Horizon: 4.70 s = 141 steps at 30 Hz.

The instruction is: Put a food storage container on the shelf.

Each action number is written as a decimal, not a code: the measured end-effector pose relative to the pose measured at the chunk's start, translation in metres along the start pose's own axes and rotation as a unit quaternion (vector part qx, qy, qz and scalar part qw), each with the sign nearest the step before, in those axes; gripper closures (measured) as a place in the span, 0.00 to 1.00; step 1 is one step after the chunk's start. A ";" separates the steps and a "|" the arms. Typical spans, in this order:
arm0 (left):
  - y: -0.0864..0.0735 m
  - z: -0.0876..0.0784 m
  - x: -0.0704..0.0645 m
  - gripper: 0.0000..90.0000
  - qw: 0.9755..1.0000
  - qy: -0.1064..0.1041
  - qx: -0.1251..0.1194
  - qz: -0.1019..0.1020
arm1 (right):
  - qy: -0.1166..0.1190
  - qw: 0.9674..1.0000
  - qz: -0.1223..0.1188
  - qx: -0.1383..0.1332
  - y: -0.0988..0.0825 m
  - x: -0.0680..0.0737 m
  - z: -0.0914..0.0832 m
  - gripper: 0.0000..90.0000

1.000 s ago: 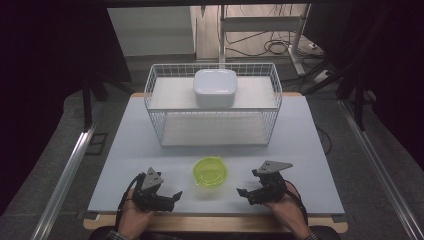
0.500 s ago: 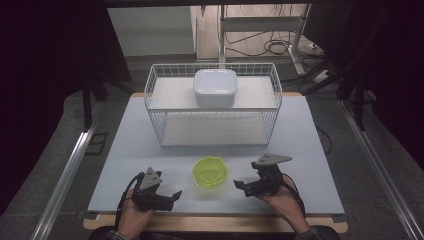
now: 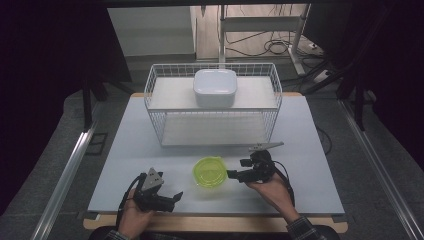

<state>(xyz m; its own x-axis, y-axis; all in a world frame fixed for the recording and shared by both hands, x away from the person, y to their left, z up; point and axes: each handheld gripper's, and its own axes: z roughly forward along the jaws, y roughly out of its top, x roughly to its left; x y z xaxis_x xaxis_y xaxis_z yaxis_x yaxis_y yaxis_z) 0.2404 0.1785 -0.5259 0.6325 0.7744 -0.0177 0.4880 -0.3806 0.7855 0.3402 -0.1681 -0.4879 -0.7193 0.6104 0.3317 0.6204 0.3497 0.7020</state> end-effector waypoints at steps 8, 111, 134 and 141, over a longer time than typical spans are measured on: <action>0.000 0.001 -0.001 0.03 1.000 -0.002 0.004 0.005 | 0.021 1.000 0.021 0.002 0.013 -0.001 0.013 0.45; 0.001 0.000 -0.004 0.03 1.000 0.001 0.002 0.019 | 0.194 0.960 0.163 -0.119 0.114 0.008 -0.076 0.94; 0.002 0.000 -0.004 0.03 1.000 -0.006 -0.001 0.014 | 0.154 0.949 0.198 -0.191 0.211 -0.004 -0.112 0.94; 0.002 -0.001 -0.004 0.03 1.000 -0.010 -0.007 0.014 | 0.130 0.947 0.218 -0.197 0.233 -0.012 -0.096 0.94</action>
<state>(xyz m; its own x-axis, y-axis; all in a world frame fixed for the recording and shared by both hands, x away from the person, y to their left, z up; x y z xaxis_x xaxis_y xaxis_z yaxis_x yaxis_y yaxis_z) 0.2381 0.1752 -0.5237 0.6580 0.7530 -0.0074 0.4618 -0.3957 0.7938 0.4632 -0.1622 -0.2679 -0.5067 0.4224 0.7516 0.7478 -0.2186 0.6270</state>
